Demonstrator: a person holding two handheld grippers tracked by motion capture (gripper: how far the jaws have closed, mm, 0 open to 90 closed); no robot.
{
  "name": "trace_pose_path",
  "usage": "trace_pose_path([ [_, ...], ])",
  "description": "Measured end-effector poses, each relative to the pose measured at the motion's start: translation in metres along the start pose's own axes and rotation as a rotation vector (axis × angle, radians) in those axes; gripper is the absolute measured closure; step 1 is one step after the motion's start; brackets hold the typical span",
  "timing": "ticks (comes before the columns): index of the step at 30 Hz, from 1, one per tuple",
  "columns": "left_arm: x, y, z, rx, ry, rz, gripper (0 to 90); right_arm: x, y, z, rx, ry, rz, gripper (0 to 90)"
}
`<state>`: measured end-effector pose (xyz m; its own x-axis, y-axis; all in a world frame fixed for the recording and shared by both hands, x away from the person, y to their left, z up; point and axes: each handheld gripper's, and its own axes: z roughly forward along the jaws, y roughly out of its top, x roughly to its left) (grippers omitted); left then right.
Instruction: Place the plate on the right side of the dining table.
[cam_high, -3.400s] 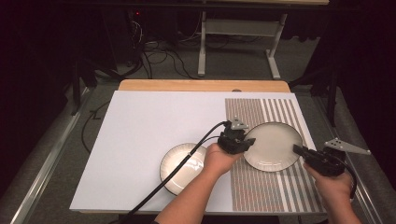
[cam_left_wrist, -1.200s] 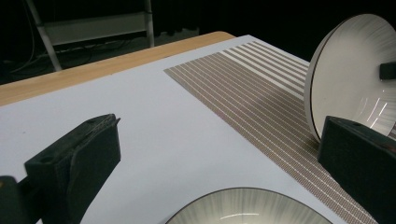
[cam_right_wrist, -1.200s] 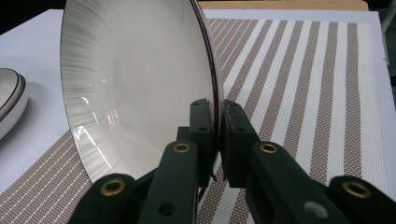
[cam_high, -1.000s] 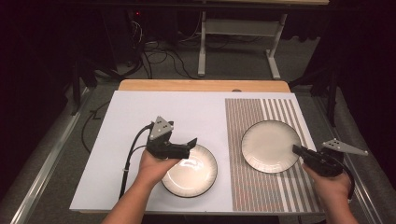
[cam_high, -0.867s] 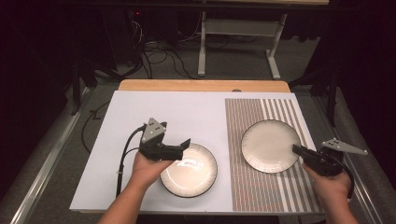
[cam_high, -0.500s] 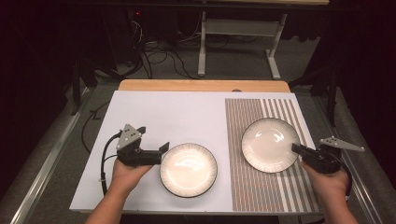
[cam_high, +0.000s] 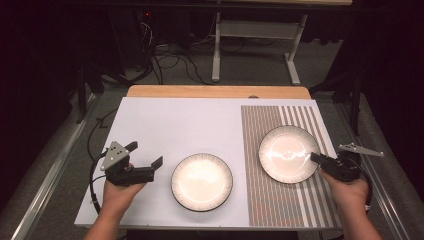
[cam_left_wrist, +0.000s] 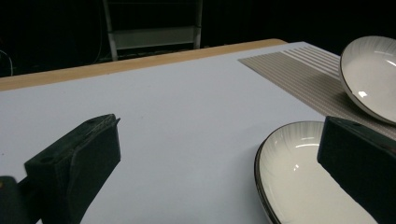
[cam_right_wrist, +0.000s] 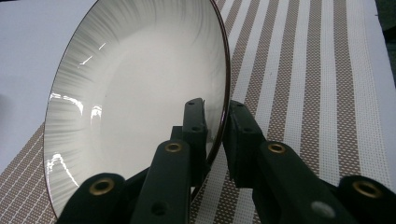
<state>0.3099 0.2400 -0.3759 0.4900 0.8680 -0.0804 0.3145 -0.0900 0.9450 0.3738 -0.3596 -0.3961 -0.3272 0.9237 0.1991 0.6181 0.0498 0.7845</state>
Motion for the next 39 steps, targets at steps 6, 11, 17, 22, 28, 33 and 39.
trace_pose_path([
  [6,0.001,-0.002,0.002,0.011,0.011,-0.001,0.0,-0.001,0.001,0.003,0.001,-0.007,0.017,81.3],
  [11,0.000,-0.001,0.005,0.015,0.008,0.000,0.0,-0.002,0.001,0.005,0.010,-0.010,0.038,80.9],
  [17,0.001,-0.002,0.006,0.021,0.008,-0.003,0.0,-0.006,0.001,0.010,0.015,-0.005,0.075,80.6],
  [22,0.002,-0.002,0.006,0.018,0.004,-0.001,0.0,-0.007,0.000,0.013,0.021,-0.013,0.091,80.1],
  [28,0.002,-0.001,0.007,0.015,0.007,0.006,0.0,-0.009,-0.002,0.015,0.035,-0.022,0.116,78.8],
  [33,0.003,-0.002,0.009,0.027,0.012,0.012,0.0,-0.011,-0.004,0.018,0.046,-0.072,0.097,79.3],
  [39,0.003,-0.002,0.008,0.026,0.016,0.015,0.0,-0.011,-0.007,0.020,0.058,-0.101,0.103,78.5],
])
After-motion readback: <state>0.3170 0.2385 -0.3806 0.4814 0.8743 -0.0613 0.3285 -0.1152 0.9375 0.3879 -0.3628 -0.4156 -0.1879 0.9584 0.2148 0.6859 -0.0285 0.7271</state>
